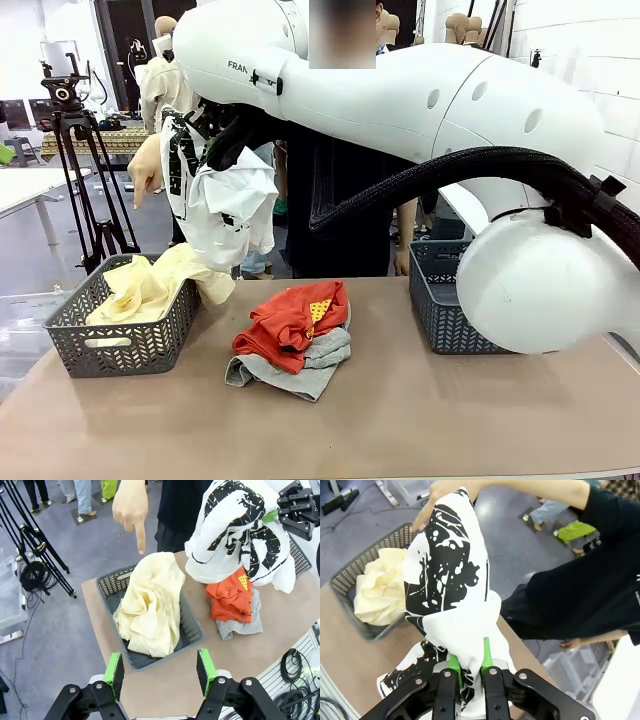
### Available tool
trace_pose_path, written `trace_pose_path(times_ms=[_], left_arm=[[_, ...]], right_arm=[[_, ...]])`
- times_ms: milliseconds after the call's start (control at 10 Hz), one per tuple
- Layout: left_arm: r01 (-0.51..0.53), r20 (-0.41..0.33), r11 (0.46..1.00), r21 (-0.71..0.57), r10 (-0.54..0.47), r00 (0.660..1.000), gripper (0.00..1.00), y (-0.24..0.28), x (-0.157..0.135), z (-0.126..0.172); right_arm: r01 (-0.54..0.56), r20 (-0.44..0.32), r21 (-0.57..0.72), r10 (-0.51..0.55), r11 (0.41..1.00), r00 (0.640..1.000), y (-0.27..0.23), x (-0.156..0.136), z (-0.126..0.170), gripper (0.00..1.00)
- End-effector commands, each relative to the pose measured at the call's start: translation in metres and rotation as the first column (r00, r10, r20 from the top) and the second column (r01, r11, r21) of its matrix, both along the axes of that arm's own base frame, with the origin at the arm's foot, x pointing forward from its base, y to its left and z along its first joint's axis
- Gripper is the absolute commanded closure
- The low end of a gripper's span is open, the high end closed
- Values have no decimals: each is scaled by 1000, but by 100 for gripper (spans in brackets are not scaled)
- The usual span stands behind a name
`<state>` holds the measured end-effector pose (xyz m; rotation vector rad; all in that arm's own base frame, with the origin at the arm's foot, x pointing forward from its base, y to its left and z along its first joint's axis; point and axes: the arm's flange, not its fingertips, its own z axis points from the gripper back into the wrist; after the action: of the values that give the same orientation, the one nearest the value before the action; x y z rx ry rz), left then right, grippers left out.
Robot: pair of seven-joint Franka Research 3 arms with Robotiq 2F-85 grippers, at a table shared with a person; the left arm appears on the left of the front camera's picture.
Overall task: Sort the tops and bottoms.
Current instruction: Sort the clothes according to human instructions.
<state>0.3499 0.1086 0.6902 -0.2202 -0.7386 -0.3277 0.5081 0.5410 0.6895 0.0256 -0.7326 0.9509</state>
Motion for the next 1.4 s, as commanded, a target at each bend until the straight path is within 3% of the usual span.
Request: trace_pose_path(times_ms=[0, 300, 500, 600, 700, 900, 1100, 1300], left_arm=[[1, -7, 1000, 3, -1, 1000, 24, 0, -1, 0], [1, -7, 1000, 3, -1, 1000, 24, 0, -1, 0], [1, -7, 1000, 3, -1, 1000, 24, 0, -1, 0], [1, -7, 1000, 3, -1, 1000, 24, 0, -1, 0], [1, -7, 1000, 3, -1, 1000, 24, 0, -1, 0], [1, -7, 1000, 3, -1, 1000, 24, 0, -1, 0], [1, -7, 1000, 3, -1, 1000, 24, 0, -1, 0], [1, -7, 1000, 3, -1, 1000, 24, 0, -1, 0]], right_arm=[[-90, 24, 83, 88, 992, 996, 20, 15, -13, 100], [-239, 100, 235, 221, 942, 970, 96, 39, -54, 100], [-281, 88, 251, 268, 926, 960, 133, 52, -75, 100], [-288, -39, 228, 305, 930, 952, 144, 58, -93, 100], [-234, 96, 233, 217, 944, 972, 87, 9, -105, 100], [-234, 96, 233, 217, 944, 972, 87, 9, -105, 100], [-310, -4, 192, 317, 931, 948, 114, 22, -126, 100], [-364, 31, 179, 365, 914, 931, 165, 49, -145, 100]])
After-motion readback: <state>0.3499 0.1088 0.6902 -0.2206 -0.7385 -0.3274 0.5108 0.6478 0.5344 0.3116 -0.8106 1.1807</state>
